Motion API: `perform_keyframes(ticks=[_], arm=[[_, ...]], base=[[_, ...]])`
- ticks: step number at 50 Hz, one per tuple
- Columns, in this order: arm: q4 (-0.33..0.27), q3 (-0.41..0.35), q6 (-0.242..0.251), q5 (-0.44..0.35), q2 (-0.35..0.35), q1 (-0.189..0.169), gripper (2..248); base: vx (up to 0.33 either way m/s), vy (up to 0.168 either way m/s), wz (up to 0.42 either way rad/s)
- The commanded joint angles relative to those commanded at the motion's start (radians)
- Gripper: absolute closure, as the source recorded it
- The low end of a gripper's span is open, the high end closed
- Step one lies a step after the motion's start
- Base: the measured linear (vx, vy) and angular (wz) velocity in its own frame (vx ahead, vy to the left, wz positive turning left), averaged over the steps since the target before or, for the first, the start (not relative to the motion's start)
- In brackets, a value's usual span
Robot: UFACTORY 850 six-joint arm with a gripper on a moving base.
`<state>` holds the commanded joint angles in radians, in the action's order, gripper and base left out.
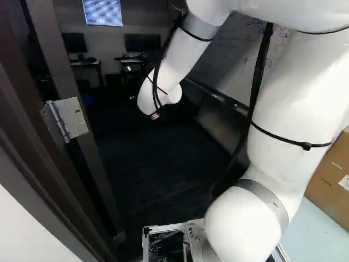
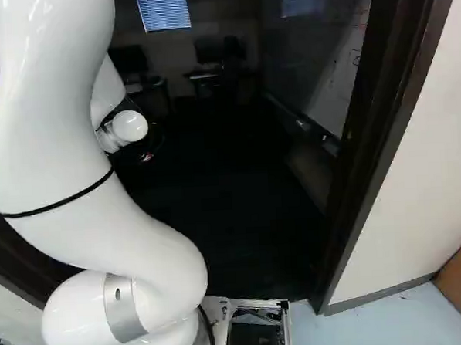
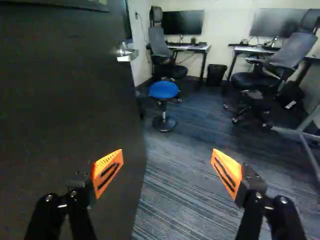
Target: Open the door and move inside
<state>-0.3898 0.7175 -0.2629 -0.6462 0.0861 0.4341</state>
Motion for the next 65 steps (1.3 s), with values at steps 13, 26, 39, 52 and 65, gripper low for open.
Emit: perform_keyframes(ticks=[13, 26, 39, 52, 65], arm=[[0.021, -0.035, 0.0, 0.0, -0.034, -0.037, 3], [0.042, -0.068, 0.0, 0.0, -0.065, -0.075, 3], [0.063, -0.097, 0.0, 0.0, -0.094, -0.114, 3], [0.086, -0.124, 0.0, 0.0, -0.121, -0.154, 3], [0.113, -0.148, 0.0, 0.0, -0.145, -0.195, 3]], base=[[0.0, 0.0, 0.0], [0.0, 0.0, 0.0], [0.0, 0.0, 0.0], [0.0, 0.0, 0.0], [0.0, 0.0, 0.0]])
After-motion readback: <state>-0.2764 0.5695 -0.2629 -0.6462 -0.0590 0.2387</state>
